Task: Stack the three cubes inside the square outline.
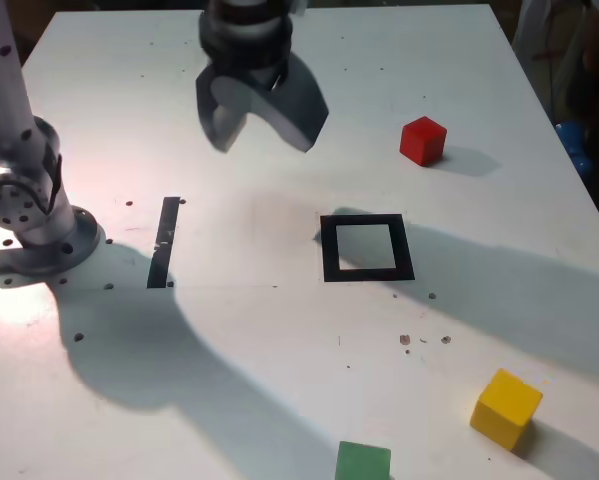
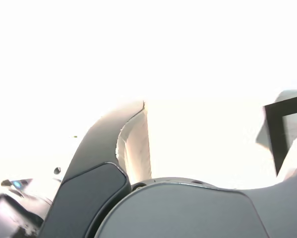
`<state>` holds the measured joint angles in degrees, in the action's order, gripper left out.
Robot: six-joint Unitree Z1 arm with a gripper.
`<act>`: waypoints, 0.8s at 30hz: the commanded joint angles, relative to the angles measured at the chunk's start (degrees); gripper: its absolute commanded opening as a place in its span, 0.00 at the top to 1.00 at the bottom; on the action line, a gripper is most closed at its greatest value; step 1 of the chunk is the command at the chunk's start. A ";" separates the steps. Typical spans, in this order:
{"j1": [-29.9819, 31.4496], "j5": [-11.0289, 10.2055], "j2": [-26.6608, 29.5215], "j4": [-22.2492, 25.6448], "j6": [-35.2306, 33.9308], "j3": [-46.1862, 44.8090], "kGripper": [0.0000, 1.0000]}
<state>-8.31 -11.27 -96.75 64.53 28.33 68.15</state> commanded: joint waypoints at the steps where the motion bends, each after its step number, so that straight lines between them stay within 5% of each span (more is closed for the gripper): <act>1: -0.65 -0.25 -1.61 1.19 1.73 2.40 0.00; 10: -3.75 -2.40 -10.51 7.12 15.37 16.50 0.01; 24: -7.07 -2.45 -23.08 13.11 29.34 36.36 0.02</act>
<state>-15.28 -13.73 -118.83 77.30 57.29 103.47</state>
